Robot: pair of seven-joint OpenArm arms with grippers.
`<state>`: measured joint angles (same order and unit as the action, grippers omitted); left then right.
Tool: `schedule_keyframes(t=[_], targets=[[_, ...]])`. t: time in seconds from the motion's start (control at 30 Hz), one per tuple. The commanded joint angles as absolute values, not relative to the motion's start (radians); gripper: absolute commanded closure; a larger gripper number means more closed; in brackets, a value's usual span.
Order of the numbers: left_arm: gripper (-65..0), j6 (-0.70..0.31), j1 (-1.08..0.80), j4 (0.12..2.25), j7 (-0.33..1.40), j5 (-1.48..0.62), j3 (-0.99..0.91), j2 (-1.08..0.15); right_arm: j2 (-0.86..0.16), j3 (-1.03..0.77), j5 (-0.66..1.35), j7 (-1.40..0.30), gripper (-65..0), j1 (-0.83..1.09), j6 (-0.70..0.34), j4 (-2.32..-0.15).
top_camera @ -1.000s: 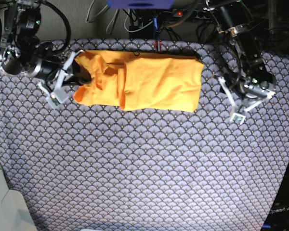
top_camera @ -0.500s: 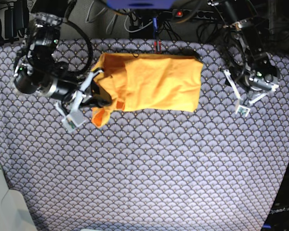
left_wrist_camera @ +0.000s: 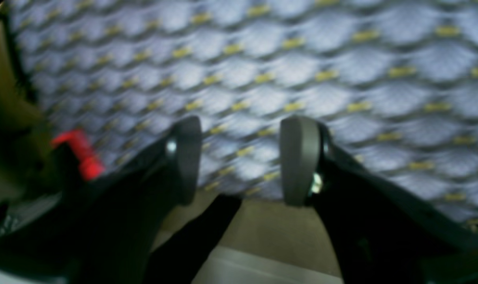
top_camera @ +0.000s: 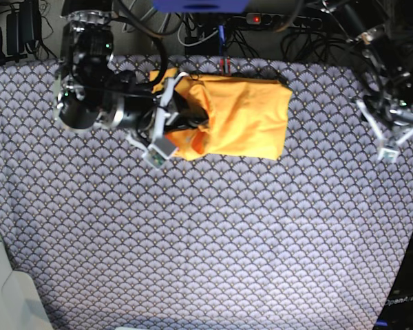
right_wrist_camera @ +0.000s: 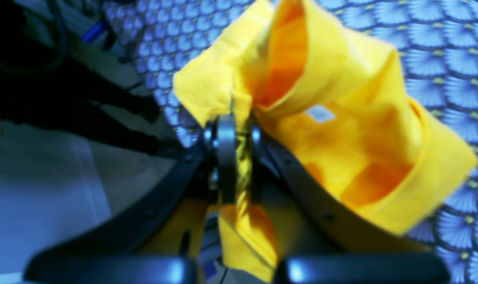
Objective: Fold the T-shirt properly
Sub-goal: 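Fold the held strip end over onto the strip's middle with the right gripper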
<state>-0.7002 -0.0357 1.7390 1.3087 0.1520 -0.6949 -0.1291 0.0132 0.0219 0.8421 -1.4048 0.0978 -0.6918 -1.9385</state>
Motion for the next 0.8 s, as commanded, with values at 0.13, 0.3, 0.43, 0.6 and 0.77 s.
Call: schedule_keyframes(t=[0.13, 0.3, 0.43, 0.6, 0.77], targets=[[-31.2, -0.698, -0.038, 1.755, 1.308, 0.153, -0.791, -0.183, 0.015, 0.09, 0.869, -1.34, 0.0, 0.061, -0.698, -1.946], [-31.2, -0.698, -0.082, 1.765, 1.308, 0.151, -0.814, -0.183, 0.018, 0.134, 0.869, -1.299, 0.0, 0.015, -0.698, -1.873], [-31.2, -0.698, -0.105, 1.765, 1.308, 0.15, -0.816, -0.182, 0.018, 0.136, 0.869, -1.276, 0.0, -0.021, -0.698, -1.796], [-31.2, -0.698, -0.133, 1.762, 1.247, 0.154, -0.817, -0.174, 0.05, 0.163, 0.869, -1.274, 0.0, -0.054, -0.698, -1.778], [-31.2, -0.698, -0.14, 1.756, 1.236, 0.156, -0.817, -0.173, 0.085, 0.197, 0.868, -1.273, 0.0, -0.064, -0.698, -1.776]])
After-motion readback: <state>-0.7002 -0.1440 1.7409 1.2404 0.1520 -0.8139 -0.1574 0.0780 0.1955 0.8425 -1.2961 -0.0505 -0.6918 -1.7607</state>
